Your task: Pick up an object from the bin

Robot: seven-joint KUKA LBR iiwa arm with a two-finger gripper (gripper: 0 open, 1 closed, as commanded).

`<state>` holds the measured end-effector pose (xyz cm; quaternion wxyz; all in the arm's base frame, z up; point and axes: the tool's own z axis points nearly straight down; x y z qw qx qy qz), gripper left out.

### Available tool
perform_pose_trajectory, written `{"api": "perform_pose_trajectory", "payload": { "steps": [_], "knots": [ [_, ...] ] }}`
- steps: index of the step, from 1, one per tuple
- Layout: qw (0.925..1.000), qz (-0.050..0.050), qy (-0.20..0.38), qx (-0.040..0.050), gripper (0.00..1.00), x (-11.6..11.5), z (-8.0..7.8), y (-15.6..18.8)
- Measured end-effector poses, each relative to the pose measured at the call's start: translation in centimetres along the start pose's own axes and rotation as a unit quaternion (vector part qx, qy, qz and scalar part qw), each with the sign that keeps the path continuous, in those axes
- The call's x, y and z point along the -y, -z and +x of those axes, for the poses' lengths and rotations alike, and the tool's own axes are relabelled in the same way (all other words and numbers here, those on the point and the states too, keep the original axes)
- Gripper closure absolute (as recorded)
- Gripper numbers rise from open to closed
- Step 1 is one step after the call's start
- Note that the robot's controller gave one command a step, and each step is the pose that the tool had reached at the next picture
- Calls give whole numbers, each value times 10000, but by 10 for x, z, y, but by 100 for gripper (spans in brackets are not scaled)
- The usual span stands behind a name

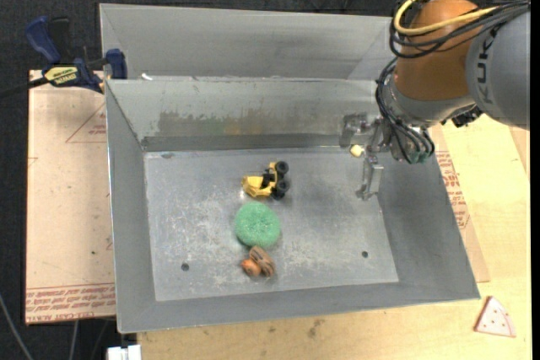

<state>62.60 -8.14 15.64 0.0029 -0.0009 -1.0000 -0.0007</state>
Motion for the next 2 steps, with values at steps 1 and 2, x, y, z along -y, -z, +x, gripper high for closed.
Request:
{"api": "perform_pose_trajectory", "payload": {
  "steps": [1, 2],
  "knots": [
    [10000, 4, 6, 38, 0, 0, -1, 5],
    [10000, 17, 21, 66, 0, -41, 7, -28]
  ]
}}
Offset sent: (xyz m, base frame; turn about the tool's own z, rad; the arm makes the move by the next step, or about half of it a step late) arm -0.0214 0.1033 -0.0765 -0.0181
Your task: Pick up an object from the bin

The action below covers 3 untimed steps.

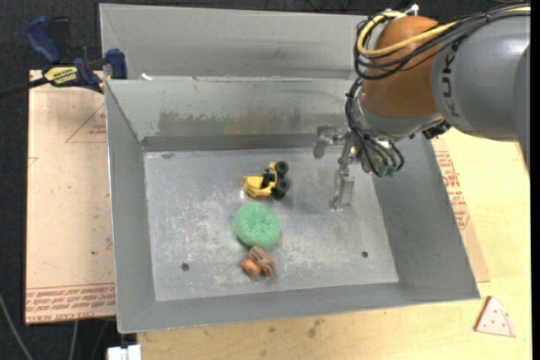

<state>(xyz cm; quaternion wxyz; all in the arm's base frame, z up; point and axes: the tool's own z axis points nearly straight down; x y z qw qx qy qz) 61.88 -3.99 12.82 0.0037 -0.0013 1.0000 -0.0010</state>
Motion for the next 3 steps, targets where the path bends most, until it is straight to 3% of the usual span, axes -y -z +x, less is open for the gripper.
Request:
{"api": "perform_pose_trajectory", "payload": {
  "steps": [1, 2, 3],
  "knots": [
    [10000, -49, 67, -6, 0, -22, -23, -38],
    [10000, 8, -32, -39, 0, -27, -18, -49],
    [9988, -23, 483, -29, 0, -69, -17, -53]
  ]
}}
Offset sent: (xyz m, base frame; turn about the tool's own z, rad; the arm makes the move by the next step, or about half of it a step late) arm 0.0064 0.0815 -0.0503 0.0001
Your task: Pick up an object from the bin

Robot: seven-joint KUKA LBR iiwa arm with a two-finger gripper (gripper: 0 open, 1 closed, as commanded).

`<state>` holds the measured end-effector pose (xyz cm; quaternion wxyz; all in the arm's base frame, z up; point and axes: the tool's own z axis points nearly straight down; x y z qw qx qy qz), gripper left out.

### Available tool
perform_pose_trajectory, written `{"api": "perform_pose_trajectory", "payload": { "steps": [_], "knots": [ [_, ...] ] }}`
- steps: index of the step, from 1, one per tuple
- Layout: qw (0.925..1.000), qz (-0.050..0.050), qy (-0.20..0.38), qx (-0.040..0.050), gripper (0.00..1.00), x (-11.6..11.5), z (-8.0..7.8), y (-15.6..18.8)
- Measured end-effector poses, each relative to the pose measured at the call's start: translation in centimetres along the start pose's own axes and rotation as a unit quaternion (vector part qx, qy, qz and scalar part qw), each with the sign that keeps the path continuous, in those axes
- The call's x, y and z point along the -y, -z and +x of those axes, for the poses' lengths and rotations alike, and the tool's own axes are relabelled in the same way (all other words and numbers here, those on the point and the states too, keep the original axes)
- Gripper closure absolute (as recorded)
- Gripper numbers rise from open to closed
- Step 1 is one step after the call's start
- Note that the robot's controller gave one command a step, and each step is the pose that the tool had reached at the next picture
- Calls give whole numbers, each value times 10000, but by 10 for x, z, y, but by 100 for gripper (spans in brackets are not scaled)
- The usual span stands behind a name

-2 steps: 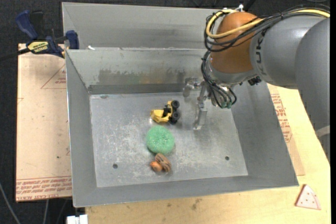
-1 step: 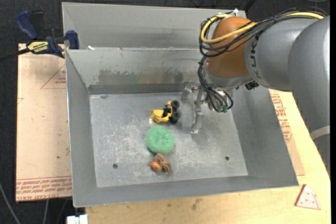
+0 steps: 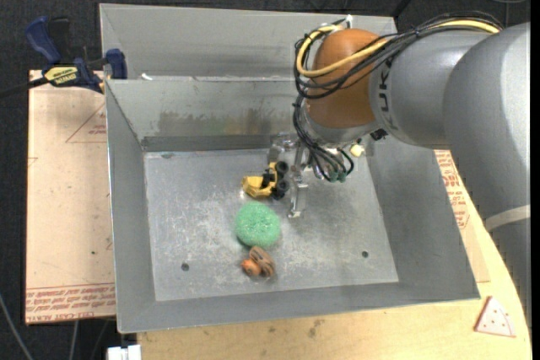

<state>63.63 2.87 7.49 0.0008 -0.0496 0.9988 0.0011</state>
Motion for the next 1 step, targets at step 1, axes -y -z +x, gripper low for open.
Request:
{"api": "perform_pose_trajectory", "payload": {
  "steps": [1],
  "knots": [
    [9795, 4, 2014, 11, 100, -32, -2, -1]
  ]
}}
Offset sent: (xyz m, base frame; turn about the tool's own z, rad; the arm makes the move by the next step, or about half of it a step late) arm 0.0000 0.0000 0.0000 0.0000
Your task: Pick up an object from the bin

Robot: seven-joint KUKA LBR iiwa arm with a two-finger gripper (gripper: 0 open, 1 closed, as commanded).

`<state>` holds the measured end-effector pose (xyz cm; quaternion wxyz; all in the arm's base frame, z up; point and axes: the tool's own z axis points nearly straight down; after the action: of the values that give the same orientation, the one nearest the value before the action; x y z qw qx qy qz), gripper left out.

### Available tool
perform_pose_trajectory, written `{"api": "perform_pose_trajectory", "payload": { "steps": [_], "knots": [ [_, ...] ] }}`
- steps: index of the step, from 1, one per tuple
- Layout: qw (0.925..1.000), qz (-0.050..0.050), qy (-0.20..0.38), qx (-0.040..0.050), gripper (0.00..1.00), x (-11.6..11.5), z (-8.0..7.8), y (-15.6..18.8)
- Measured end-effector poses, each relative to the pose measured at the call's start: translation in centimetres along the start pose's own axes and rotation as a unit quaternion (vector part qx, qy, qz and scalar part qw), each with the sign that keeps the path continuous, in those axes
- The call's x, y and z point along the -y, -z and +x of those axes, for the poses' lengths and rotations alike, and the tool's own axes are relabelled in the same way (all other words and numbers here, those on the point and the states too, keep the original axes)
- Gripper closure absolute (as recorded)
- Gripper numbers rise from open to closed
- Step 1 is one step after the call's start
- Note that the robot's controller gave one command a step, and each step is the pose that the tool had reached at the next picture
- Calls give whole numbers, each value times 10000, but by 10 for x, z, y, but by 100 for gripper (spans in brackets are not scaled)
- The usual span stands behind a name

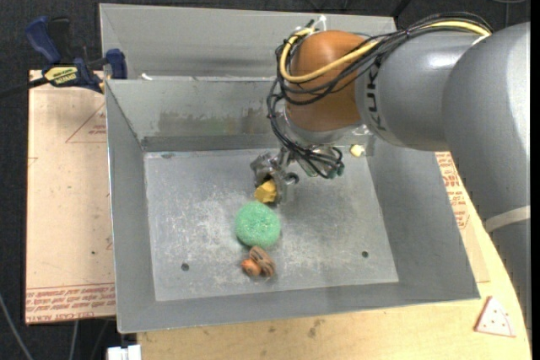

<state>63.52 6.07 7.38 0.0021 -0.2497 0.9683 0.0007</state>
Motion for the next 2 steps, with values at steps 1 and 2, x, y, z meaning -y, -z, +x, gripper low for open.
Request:
{"api": "perform_pose_trajectory", "payload": {
  "steps": [1, 2],
  "knots": [
    [10000, -1, -6, 0, 100, 0, 0, 0],
    [10000, -2, -7, 0, 100, 0, 0, 0]
  ]
}}
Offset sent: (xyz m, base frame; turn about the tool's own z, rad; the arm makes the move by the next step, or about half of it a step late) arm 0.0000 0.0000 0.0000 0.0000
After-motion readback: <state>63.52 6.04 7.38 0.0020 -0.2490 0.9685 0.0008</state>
